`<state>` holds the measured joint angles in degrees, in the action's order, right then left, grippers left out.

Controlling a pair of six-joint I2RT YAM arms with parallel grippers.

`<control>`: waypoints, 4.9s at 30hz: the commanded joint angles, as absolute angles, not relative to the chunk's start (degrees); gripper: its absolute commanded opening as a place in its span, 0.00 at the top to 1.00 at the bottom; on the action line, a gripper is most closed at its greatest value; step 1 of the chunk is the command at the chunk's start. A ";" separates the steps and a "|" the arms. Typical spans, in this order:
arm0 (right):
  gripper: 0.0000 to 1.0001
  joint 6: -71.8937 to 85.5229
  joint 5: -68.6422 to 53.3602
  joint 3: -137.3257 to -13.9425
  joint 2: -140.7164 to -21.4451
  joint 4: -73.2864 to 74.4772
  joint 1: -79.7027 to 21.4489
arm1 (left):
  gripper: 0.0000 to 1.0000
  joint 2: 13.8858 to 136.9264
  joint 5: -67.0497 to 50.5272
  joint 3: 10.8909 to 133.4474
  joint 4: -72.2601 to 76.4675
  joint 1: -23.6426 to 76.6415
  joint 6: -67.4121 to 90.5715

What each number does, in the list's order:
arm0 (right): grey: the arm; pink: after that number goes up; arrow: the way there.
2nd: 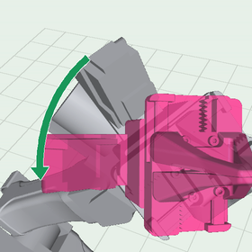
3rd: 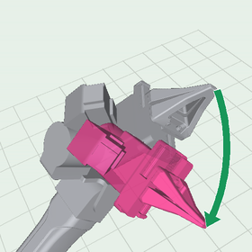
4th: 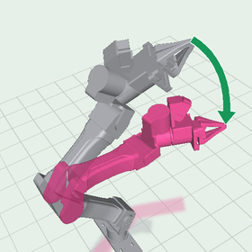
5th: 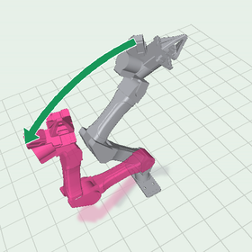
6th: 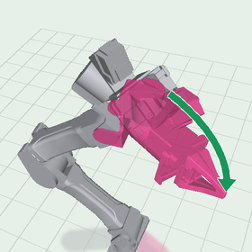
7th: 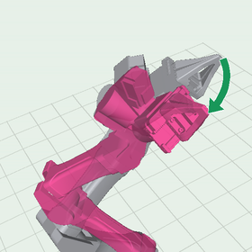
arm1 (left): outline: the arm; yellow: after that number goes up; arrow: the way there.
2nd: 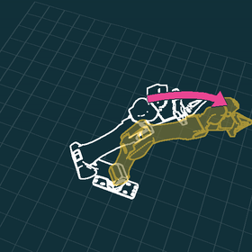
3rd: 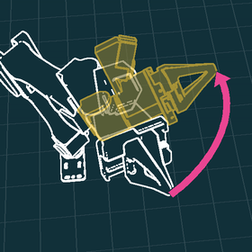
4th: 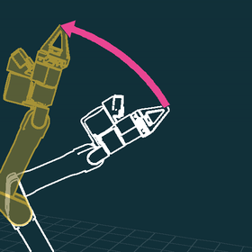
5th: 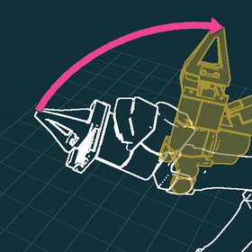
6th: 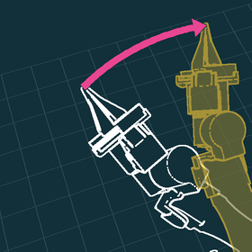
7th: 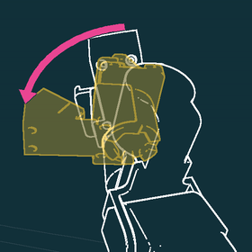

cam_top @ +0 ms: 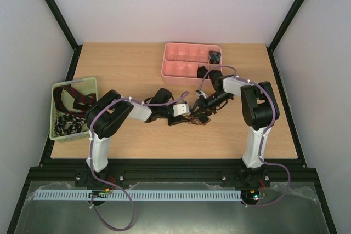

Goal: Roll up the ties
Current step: Roll the tie at the center of the board, then pick up the tie from the center of the board.

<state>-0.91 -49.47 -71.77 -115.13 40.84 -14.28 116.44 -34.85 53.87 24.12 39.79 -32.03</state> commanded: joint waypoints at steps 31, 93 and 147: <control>0.99 -9.13 -30.56 -72.76 -124.02 47.88 -12.04 | 0.24 115.89 -38.30 58.57 18.65 42.67 -31.89; 0.32 -8.00 -52.73 -62.50 -108.78 39.97 -9.45 | 0.68 123.37 -26.97 60.34 7.30 46.05 -29.22; 0.99 1.69 -46.72 -61.05 -107.25 31.07 -9.27 | 0.07 116.78 -29.17 54.35 18.85 44.89 -25.59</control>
